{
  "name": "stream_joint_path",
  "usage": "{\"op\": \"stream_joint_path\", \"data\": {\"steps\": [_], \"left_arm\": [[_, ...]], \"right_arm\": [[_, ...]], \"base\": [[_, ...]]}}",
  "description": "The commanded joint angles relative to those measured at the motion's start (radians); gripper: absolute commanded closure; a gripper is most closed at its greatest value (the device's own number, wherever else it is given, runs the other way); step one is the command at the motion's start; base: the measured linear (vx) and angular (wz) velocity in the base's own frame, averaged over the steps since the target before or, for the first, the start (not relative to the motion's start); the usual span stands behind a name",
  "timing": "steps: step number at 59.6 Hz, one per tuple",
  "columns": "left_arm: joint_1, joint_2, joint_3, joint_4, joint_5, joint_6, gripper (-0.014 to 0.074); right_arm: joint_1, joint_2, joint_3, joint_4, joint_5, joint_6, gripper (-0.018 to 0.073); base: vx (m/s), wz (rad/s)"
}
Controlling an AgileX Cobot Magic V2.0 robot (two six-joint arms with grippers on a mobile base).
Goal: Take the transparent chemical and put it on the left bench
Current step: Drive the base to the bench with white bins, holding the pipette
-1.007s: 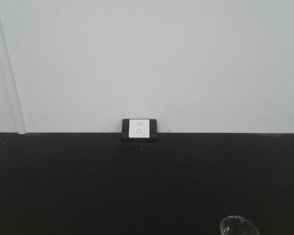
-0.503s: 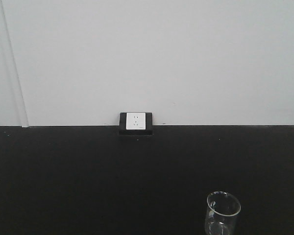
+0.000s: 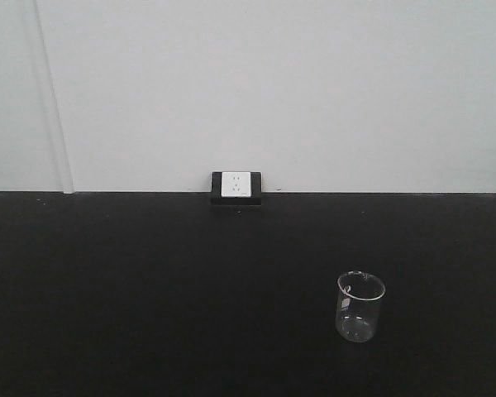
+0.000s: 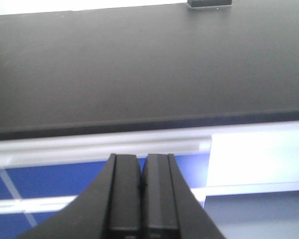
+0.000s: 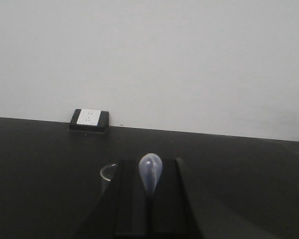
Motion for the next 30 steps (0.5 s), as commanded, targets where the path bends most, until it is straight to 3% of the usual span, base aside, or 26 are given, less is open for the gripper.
{"op": "stream_joint_path", "data": {"steps": [1, 15, 30], "left_arm": [[-0.002, -0.019, 0.016, -0.001, -0.078, -0.008, 0.0600], [-0.002, -0.019, 0.016, -0.001, -0.078, -0.008, 0.0600], [-0.002, -0.019, 0.016, -0.001, -0.078, -0.008, 0.0600]], "right_arm": [[0.000, 0.008, -0.029, -0.002, -0.056, -0.001, 0.0564], [-0.002, 0.008, -0.029, -0.002, -0.056, -0.001, 0.0564], [-0.002, 0.008, -0.029, -0.002, -0.056, -0.001, 0.0564]], "base": [[-0.31, 0.19], [-0.31, 0.33], [-0.30, 0.60]]}}
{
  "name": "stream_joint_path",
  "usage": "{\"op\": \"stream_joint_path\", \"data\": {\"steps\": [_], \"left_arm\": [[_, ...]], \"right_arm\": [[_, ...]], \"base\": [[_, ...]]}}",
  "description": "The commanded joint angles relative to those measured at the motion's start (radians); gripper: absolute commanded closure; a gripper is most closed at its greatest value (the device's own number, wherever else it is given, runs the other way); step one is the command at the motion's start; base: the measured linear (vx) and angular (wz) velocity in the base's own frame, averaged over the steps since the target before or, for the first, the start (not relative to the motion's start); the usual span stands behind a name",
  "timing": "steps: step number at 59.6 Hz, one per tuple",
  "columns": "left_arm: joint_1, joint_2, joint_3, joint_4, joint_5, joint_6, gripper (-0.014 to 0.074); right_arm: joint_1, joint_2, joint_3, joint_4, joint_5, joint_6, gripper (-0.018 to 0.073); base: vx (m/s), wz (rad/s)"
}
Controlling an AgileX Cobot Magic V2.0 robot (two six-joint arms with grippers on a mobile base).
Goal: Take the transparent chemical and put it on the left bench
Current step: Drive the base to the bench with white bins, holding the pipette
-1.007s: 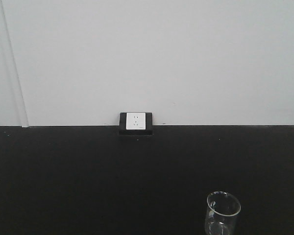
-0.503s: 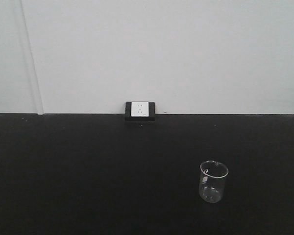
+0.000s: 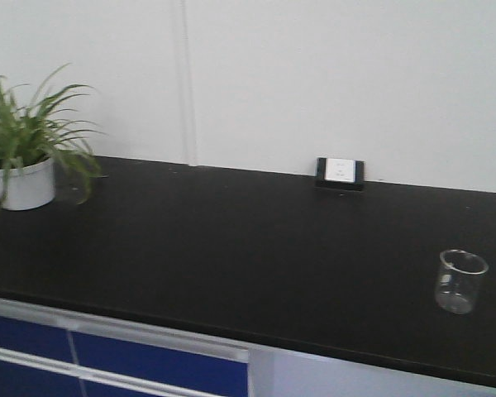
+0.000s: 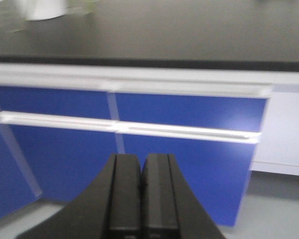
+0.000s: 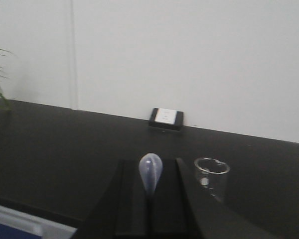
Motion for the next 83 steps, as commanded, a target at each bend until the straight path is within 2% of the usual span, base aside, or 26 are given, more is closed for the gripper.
{"op": "stream_joint_path", "data": {"steps": [1, 47, 83], "left_arm": [[-0.002, -0.019, 0.016, -0.001, -0.078, -0.008, 0.0600], [-0.002, -0.019, 0.016, -0.001, -0.078, -0.008, 0.0600], [-0.002, -0.019, 0.016, -0.001, -0.078, -0.008, 0.0600]], "right_arm": [[-0.002, 0.009, -0.029, -0.003, -0.057, -0.001, 0.0564], [-0.002, 0.009, -0.029, -0.003, -0.057, -0.001, 0.0564], [-0.002, 0.009, -0.029, -0.003, -0.057, -0.001, 0.0564]], "base": [[-0.28, 0.71], [-0.25, 0.70], [-0.11, 0.63]]}}
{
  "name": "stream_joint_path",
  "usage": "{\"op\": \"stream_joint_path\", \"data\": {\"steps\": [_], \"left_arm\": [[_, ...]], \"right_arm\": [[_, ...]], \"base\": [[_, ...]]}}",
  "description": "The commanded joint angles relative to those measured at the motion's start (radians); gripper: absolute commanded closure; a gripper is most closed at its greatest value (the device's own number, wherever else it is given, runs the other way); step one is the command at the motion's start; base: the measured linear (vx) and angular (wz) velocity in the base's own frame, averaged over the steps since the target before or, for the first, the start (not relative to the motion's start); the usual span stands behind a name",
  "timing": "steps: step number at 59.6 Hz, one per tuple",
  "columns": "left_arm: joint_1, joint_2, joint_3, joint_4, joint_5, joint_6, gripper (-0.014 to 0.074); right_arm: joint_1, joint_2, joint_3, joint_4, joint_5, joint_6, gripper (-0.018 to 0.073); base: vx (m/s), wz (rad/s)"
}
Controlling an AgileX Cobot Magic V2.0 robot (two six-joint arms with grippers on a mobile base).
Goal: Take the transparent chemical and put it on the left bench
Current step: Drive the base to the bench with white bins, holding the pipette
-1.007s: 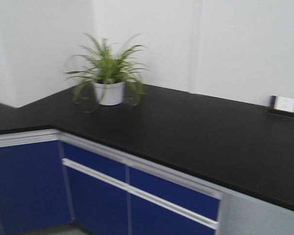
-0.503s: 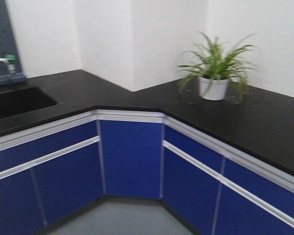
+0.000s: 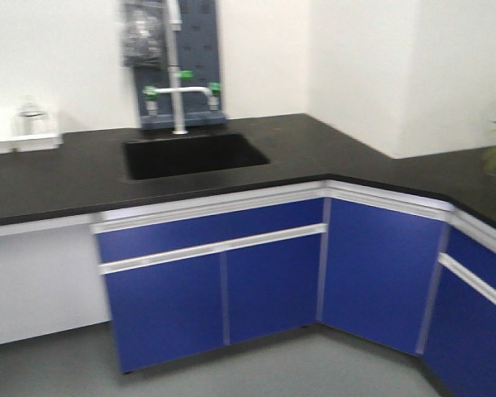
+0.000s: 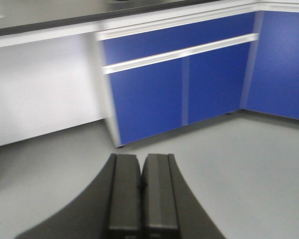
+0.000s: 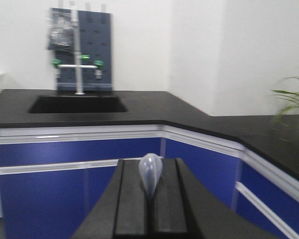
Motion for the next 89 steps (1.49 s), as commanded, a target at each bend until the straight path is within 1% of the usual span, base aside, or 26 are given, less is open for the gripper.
{"op": "stream_joint_path", "data": {"steps": [1, 33, 57, 89], "left_arm": [[-0.002, -0.019, 0.016, -0.001, -0.078, -0.008, 0.0600], [-0.002, -0.019, 0.016, -0.001, -0.078, -0.008, 0.0600], [-0.002, -0.019, 0.016, -0.001, -0.078, -0.008, 0.0600], [-0.002, -0.019, 0.016, -0.001, -0.078, -0.008, 0.0600]], "right_arm": [[-0.002, 0.009, -0.029, -0.003, -0.057, -0.001, 0.0564], [-0.002, 0.009, -0.029, -0.003, -0.056, -0.001, 0.0564], [-0.002, 0.009, -0.029, -0.003, -0.057, -0.001, 0.0564], [-0.002, 0.009, -0.029, -0.003, -0.057, -0.001, 0.0564]], "base": [[-0.02, 0.76], [0.08, 0.75], [0.23, 0.64], [0.30, 0.51]]}}
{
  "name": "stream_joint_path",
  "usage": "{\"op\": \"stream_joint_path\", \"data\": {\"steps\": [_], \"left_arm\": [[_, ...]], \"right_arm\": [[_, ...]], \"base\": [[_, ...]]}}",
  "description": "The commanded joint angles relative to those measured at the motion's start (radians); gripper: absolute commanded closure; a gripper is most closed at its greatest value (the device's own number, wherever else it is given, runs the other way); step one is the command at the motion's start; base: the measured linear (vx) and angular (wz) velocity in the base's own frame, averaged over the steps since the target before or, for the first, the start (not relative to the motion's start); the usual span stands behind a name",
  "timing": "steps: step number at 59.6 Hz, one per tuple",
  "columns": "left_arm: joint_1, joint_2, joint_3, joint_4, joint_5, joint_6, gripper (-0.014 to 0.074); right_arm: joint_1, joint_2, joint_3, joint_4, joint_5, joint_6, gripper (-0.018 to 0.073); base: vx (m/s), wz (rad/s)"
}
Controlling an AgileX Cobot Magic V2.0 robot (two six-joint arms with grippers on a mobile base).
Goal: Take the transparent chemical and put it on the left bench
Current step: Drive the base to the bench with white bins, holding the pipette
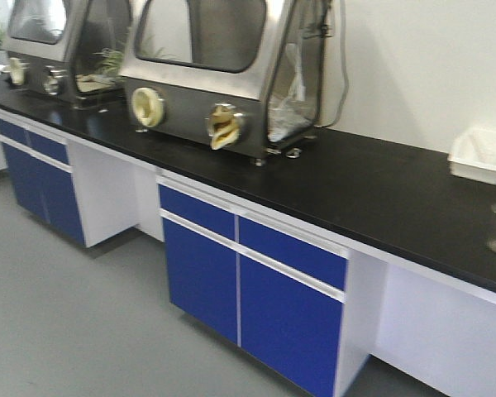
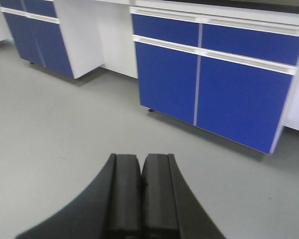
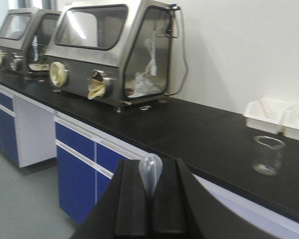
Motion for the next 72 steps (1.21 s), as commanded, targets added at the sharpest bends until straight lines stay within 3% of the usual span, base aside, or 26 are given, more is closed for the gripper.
{"op": "stream_joint_path", "data": {"steps": [1, 21, 72], "left_arm": [[-0.002, -0.019, 0.016, -0.001, -0.078, -0.008, 0.0600], [-0.002, -0.019, 0.016, -0.001, -0.078, -0.008, 0.0600], [-0.002, -0.019, 0.016, -0.001, -0.078, -0.008, 0.0600]], "right_arm": [[-0.002, 0.009, -0.029, -0.003, -0.058, -0.001, 0.0564], [-0.002, 0.009, -0.029, -0.003, -0.058, -0.001, 0.0564], [-0.002, 0.009, -0.029, -0.003, -0.058, -0.001, 0.0564]], "base": [[0.35, 0.41], [0.40, 0.12], [0.41, -0.54]]}}
